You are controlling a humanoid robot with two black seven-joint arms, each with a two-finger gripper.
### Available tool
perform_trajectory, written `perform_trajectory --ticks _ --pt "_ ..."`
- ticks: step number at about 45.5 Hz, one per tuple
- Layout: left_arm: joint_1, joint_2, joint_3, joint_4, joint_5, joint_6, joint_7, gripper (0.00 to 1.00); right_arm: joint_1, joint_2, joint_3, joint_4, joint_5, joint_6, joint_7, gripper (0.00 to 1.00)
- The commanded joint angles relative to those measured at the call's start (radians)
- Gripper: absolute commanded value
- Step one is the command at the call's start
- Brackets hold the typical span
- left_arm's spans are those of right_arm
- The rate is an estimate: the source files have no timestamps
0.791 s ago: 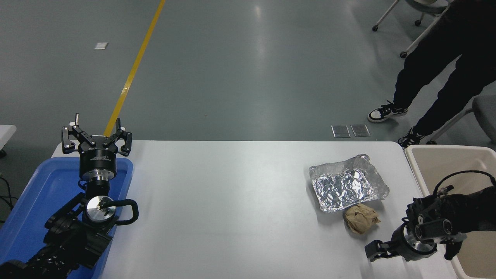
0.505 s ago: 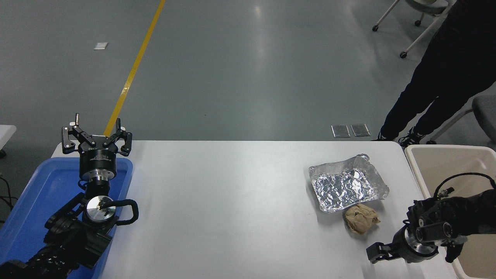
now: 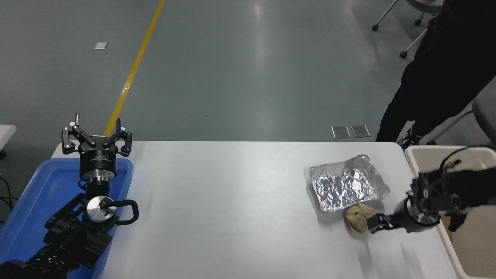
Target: Pick up foil plate and place in dustbin
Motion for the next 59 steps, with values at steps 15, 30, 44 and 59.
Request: perform_trajectory --ticks 15,30,44,59 --pt "0.0 0.003 0.0 0.0 0.0 -0.001 0.0 0.99 0.639 -0.14 -0.087 0.198 0.03 0.269 -0.02 1.0" --pt "0.0 0.003 0.0 0.0 0.0 0.001 0.0 0.99 0.696 -0.129 -0.095 0.181 -0.097 0.236 -0.035 1.0" --pt "0.0 0.003 0.0 0.0 0.0 -0.001 0.002 0.99 0.647 -0.072 -0.091 0.054 -0.097 0.144 -0.036 1.0" --pt "0.0 0.003 0.0 0.0 0.0 -0.001 0.002 0.99 0.187 0.012 -0.038 -0.239 -0.102 -0.152 -0.036 1.0"
